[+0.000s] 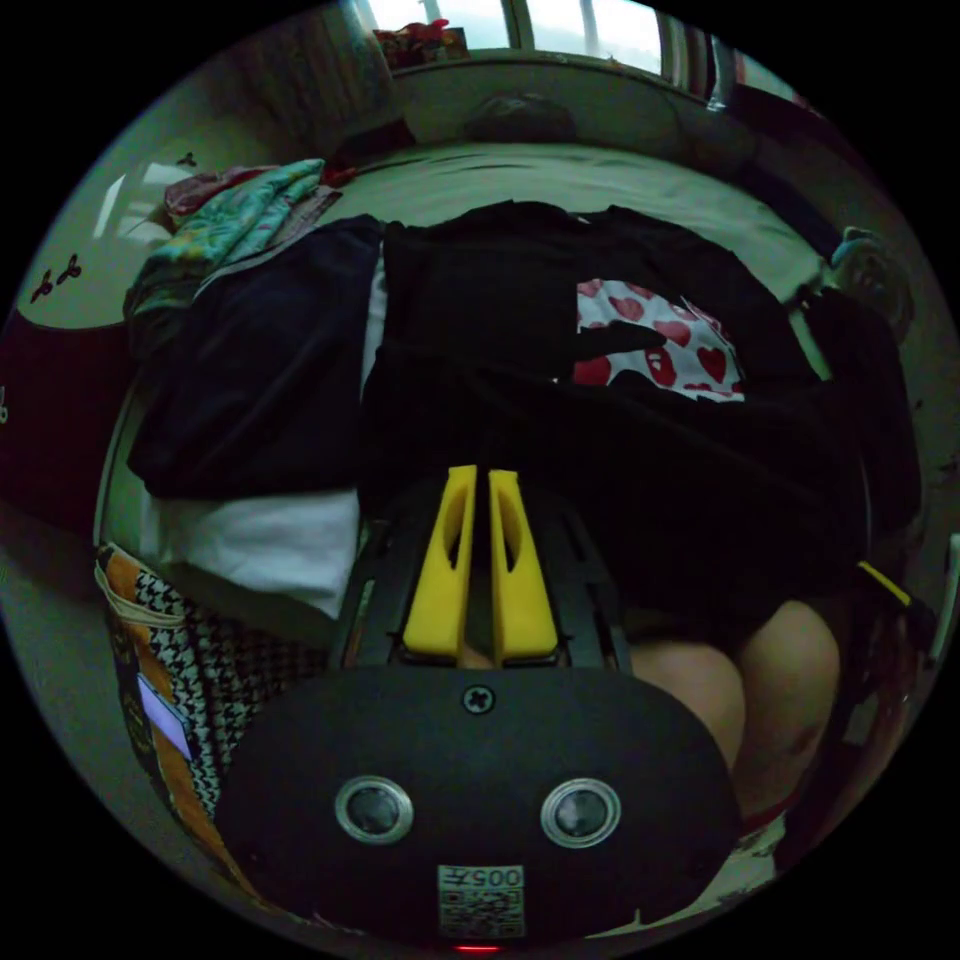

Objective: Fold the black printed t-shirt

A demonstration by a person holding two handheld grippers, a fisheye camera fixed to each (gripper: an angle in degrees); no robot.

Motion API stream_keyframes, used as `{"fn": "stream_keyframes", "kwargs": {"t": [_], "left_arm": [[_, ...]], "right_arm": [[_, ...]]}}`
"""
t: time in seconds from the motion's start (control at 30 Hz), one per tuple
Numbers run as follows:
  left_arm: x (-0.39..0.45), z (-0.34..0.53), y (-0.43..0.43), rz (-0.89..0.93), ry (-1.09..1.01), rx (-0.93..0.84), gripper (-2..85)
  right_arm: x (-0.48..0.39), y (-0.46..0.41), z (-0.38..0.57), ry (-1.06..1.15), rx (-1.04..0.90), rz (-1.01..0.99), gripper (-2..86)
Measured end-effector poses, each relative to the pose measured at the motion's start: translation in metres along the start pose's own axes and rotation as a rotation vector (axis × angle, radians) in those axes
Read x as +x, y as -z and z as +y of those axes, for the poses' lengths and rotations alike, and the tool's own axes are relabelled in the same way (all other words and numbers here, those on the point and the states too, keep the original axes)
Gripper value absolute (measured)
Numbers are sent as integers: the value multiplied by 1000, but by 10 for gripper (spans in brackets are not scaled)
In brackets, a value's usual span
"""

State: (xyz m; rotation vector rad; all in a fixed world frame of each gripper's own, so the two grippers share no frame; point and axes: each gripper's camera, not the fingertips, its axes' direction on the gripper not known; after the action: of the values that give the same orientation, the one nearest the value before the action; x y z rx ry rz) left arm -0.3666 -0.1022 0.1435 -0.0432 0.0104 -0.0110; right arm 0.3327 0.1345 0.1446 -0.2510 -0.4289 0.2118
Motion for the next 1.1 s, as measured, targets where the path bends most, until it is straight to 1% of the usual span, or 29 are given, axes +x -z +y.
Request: {"fn": "stream_keyframes", "kwargs": {"t": [0.1,0.17,0.23,0.33,0.4,0.5,0.6,0.7,0.83,0.9,0.97,1.03,1.1], "left_arm": [[-18,26,24,16,-5,25,24],[-34,48,48,91,-8,65,19],[-43,66,66,120,-11,80,17],[-54,98,98,90,-15,137,15],[-60,116,114,115,-12,160,14],[-63,145,136,126,-47,179,14],[-62,173,155,127,-101,183,14],[-64,196,164,172,-121,151,15],[-70,219,154,211,-115,60,23],[-74,225,146,235,-127,1,31],[-82,228,140,163,-90,-50,36],[-90,227,136,97,-57,-61,32],[-97,220,132,82,-22,-61,29]], "right_arm": [[2,25,9,0,54,8,-15],[2,46,15,8,104,-4,-16],[1,70,23,20,159,-16,-17],[-6,109,37,55,243,-29,-17],[-13,135,51,86,288,-10,-17],[-21,159,71,151,309,30,-17],[-27,175,90,208,302,83,-17],[-37,181,108,289,258,133,-17],[-44,172,119,313,191,170,-16],[-43,158,117,287,109,165,-14],[-42,146,114,266,34,195,-8],[-42,138,111,278,-11,223,14],[-41,138,99,274,1,148,33]]}}
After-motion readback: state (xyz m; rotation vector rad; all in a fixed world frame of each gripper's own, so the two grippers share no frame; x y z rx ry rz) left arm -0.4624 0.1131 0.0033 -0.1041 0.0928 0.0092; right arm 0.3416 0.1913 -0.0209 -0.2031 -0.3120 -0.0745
